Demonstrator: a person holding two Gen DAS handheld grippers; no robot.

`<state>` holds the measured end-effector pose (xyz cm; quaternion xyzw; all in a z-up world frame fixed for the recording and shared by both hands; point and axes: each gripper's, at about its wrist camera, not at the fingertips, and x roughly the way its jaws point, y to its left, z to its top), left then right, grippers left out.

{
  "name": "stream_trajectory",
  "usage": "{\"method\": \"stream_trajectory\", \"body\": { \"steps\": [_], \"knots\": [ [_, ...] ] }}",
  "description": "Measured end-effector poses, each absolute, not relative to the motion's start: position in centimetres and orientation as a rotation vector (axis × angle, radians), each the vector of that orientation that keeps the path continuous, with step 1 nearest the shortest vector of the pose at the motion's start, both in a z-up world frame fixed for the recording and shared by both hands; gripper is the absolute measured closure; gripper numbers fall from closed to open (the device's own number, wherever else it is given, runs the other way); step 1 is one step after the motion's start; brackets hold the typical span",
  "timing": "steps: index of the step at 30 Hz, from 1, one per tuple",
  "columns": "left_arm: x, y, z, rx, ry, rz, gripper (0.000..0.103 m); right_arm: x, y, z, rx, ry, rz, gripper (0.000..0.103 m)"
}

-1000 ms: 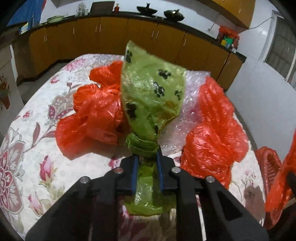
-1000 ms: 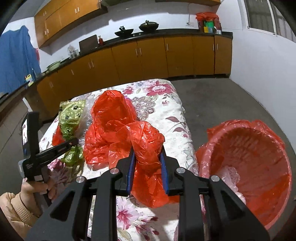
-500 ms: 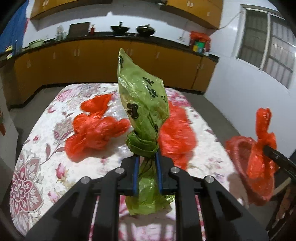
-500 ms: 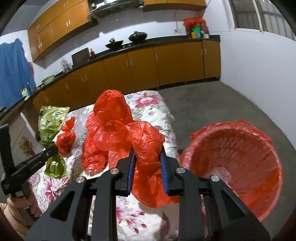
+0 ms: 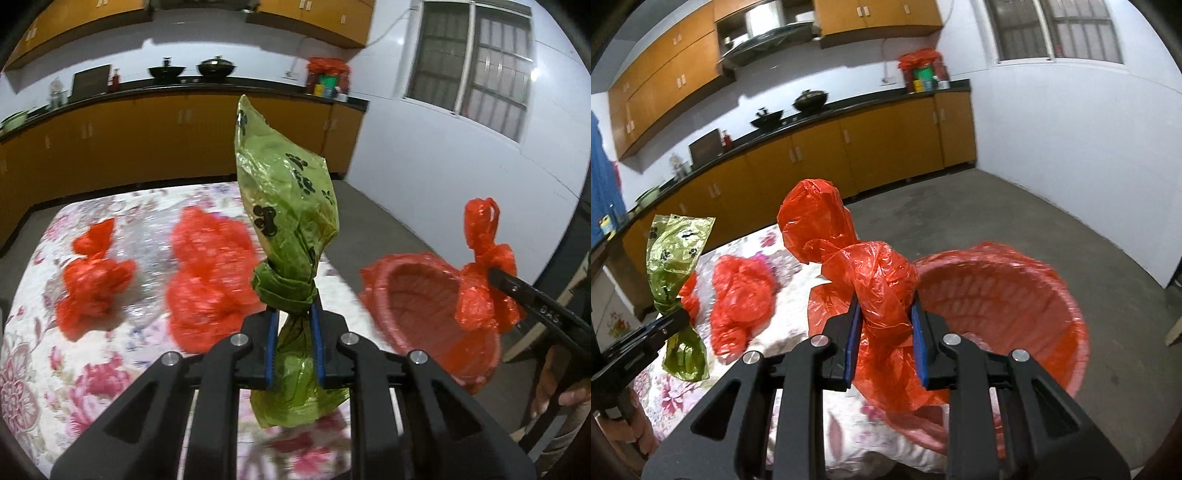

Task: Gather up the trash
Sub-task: 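Carry the green bag and red bag over the red basket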

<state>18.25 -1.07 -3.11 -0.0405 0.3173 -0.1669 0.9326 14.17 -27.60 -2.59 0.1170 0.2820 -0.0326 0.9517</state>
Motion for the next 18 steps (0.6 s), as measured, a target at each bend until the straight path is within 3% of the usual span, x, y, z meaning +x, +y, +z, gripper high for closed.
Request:
{"method": "stream_trajectory", "body": {
  "steps": [18],
  "knots": [
    [18.9,-12.5,-3.0,-0.044,0.682,-0.582,0.086,12.4,-33.6,-3.1,0.334,0.534,-0.233,0.078]
  ]
}}
